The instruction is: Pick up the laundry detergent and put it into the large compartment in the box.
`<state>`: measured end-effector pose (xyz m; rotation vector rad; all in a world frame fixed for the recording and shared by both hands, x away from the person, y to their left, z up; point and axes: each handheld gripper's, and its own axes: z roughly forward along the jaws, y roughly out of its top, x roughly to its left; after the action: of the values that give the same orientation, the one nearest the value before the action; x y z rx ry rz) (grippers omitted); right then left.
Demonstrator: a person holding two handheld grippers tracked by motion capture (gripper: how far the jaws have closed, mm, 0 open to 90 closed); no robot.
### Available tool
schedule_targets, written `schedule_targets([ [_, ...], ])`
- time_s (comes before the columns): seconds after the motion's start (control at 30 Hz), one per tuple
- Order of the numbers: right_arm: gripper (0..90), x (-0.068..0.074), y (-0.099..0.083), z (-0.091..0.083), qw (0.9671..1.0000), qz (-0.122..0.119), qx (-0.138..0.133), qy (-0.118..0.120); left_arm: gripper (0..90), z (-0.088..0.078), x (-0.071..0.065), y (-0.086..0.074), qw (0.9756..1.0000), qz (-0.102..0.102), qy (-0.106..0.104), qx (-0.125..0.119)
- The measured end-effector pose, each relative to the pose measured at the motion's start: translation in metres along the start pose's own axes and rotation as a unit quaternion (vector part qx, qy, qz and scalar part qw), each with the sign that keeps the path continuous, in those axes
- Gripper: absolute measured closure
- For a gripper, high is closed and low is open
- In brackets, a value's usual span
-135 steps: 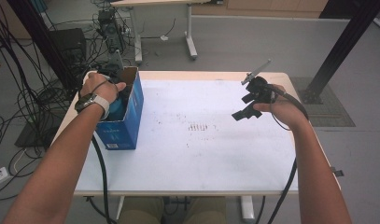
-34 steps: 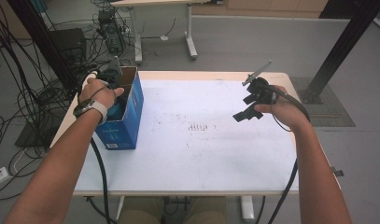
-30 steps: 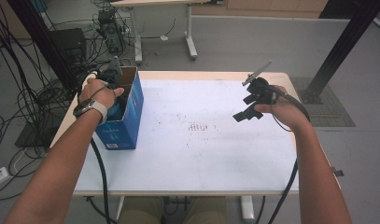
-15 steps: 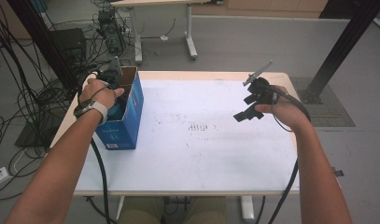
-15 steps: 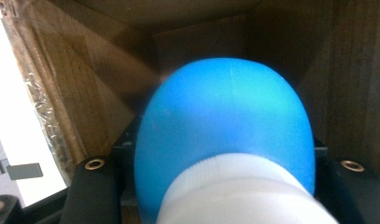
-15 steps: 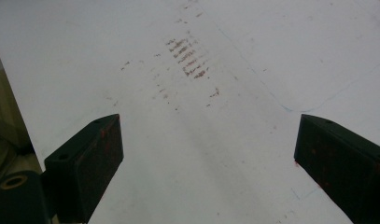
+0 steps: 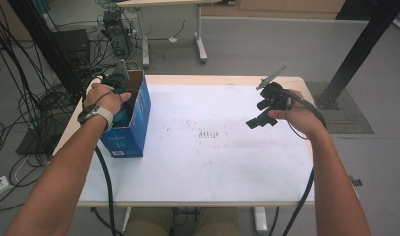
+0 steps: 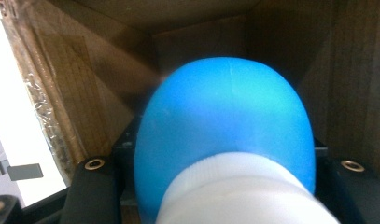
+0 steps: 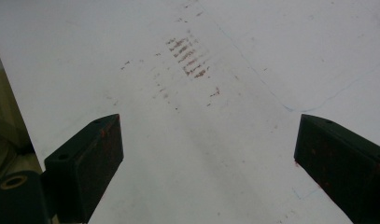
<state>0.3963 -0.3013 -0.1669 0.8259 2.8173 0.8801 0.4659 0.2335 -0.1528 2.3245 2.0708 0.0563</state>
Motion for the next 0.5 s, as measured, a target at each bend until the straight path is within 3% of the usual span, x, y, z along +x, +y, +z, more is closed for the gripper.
schedule_targets([
  [0.5,7.9,0.0002,-0.001,-0.0004,1.0,0.002,0.001,-0.001,37.6,-0.0001,0.002,-0.0012,1.0,0.001,-0.005,-0.004],
])
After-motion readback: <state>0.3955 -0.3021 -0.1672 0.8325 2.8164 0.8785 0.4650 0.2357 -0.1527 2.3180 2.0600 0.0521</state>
